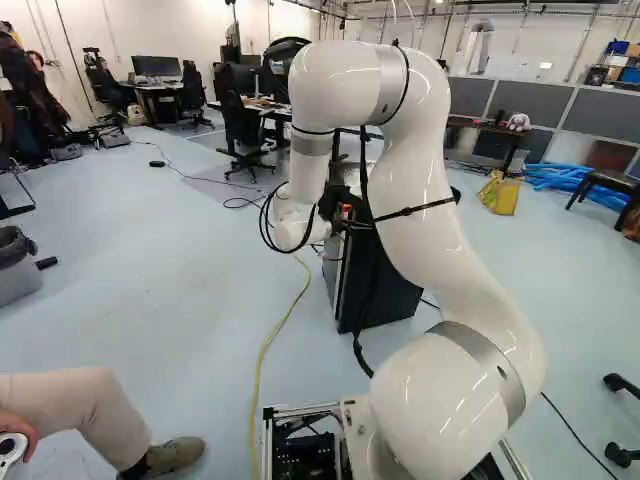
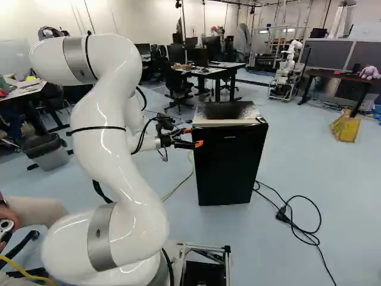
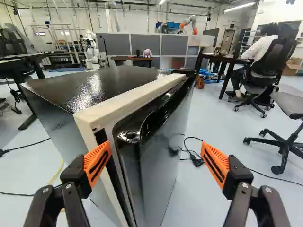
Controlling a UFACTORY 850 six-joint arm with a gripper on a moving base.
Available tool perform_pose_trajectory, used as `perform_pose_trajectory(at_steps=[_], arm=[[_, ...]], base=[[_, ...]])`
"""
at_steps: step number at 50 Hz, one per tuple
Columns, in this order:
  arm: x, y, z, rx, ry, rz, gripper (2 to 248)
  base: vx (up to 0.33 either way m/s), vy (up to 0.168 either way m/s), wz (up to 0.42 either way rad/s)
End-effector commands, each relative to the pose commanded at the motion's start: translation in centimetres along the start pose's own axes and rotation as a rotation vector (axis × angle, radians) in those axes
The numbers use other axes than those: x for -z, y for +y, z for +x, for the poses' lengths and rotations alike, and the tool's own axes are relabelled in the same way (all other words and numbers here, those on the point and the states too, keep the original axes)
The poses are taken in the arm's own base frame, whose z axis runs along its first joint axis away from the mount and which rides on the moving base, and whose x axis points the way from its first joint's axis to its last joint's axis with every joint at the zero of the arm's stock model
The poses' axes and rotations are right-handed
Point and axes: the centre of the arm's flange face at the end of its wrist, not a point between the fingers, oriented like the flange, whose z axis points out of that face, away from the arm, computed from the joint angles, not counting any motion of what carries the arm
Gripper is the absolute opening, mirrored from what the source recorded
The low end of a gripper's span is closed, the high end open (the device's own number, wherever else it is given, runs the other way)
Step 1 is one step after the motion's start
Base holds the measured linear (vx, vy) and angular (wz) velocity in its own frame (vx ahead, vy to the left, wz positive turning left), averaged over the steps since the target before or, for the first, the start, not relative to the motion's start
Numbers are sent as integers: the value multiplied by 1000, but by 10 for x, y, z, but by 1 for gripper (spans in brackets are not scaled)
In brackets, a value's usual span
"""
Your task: Grab a drink from the fridge
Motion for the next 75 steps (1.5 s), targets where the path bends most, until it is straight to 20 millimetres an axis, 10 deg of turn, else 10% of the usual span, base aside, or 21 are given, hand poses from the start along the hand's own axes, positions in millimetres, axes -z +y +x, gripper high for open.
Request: perform_pose_trajectory(at_steps=[75], arm=[[27, 59, -6, 55, -30, -97, 247]], base=[[0, 0, 0]])
